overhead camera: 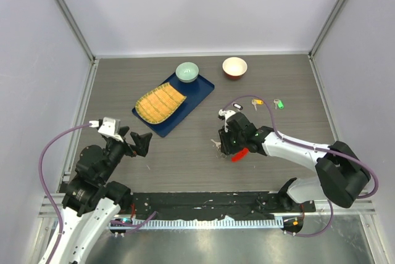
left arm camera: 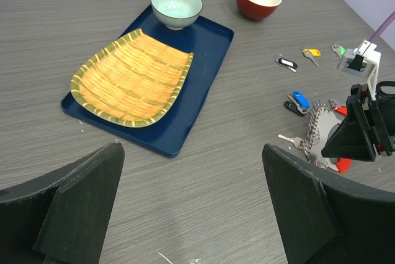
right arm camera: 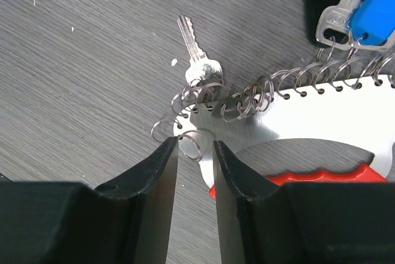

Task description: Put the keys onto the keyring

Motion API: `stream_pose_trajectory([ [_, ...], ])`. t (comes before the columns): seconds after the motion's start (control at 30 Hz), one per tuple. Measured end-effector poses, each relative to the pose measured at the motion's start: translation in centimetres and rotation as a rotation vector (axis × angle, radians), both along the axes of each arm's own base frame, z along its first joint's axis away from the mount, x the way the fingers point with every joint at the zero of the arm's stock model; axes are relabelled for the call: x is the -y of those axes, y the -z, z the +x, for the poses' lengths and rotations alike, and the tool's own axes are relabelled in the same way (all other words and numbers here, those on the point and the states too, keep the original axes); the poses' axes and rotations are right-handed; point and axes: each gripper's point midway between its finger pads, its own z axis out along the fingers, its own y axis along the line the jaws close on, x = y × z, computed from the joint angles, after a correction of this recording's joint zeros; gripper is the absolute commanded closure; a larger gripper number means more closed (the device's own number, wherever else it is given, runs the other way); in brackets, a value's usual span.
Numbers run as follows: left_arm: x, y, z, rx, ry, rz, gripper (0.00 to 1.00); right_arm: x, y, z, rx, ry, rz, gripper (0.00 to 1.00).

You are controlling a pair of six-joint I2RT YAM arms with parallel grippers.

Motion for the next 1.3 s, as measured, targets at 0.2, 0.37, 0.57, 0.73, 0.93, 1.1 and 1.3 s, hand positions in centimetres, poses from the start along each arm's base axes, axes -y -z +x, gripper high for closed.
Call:
stream_pose_trajectory([
  [0.2, 0.0, 0.0, 0.0, 0.0, 0.0, 0.0, 0.0, -0.1, 0.7, 0.0, -0.024, -0.002, -0.021, 0.68],
  [0.37, 0.0, 0.0, 0.0, 0.0, 0.0, 0.0, 0.0, 0.1, 1.9, -0.6, -0.072, -0.011, -0.047, 0.71],
  [0.57, 0.0, 0.0, 0.0, 0.0, 0.0, 0.0, 0.0, -0.2, 1.9, -1.1, -0.097, -0.032, -0.035, 0.72],
  [0.73, 0.0, 0.0, 0.0, 0.0, 0.003, 0.0, 0.0, -0.4, 1.9, -1.7, -0.12, -0.051, -0.022, 0.79],
  [0.93, 0.1, 0.0, 0.0, -0.003, 0.007, 0.0, 0.0, -0.3, 2.0, -1.8, -0.124, -0.06, -0.025, 0.89],
  [1.1, 0.4, 0.2, 0.0, -0.015, 0.015, -0.004, 0.0, -0.4, 1.5, -1.6, -0.108, -0.071, -0.02, 0.96],
  [1.3, 2.2, 0.9, 0.0, -0.103, 0.072, -0.091, 0.0, -0.8, -0.8, -1.0, -0.036, -0.098, 0.009, 0.98],
])
